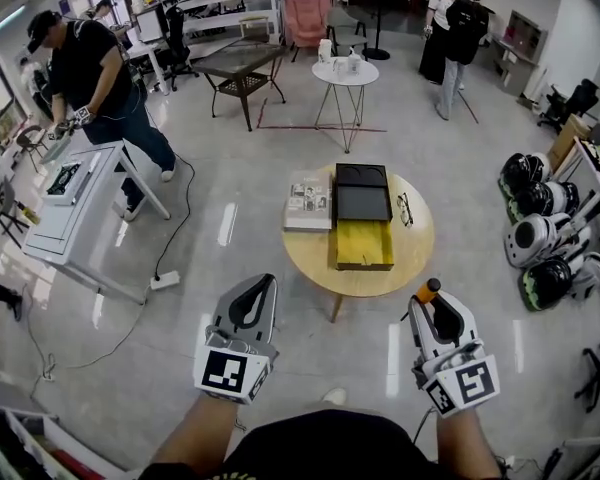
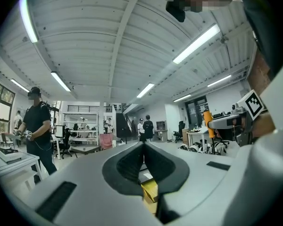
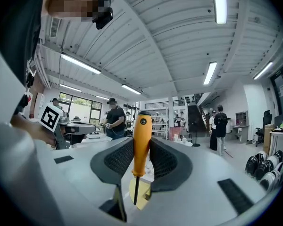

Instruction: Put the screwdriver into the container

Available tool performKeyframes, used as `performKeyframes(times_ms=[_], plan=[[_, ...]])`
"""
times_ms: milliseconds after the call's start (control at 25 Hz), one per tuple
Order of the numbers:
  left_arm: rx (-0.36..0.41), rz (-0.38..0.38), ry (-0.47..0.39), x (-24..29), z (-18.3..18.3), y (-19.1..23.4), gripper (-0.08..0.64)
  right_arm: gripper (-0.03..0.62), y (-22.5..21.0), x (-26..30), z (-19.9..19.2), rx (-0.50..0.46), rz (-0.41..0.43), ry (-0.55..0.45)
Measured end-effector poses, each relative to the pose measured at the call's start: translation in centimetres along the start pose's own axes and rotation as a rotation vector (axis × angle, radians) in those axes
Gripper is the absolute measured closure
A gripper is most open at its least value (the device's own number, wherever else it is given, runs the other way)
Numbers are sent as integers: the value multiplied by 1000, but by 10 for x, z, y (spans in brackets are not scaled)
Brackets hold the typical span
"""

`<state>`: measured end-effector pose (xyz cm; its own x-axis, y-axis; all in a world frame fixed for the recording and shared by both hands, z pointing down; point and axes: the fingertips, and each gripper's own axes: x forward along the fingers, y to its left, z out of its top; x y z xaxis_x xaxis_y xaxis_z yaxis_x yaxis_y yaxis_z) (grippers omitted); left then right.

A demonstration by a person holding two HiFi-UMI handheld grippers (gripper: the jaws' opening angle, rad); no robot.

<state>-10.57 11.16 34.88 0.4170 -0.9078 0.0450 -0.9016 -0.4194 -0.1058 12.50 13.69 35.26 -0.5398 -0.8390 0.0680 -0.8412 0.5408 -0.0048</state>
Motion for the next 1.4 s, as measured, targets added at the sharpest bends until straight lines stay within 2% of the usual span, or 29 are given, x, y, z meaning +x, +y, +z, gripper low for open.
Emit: performKeyframes(times_ms=[200,560,1040,1400], plan=[[11,-18,9,18,0,-17,543,474,-25,-2,-9,20,-6,8],[20,-22,41,25,-3,-18,543,474,-36,2,-11,36,-2,8],[31,-75,14,63,3,-11,543,474,-49,17,-11,38,-51,0],[13,-94,60,88,-17,-3,543,474,-63,36,-23,64,-82,15]])
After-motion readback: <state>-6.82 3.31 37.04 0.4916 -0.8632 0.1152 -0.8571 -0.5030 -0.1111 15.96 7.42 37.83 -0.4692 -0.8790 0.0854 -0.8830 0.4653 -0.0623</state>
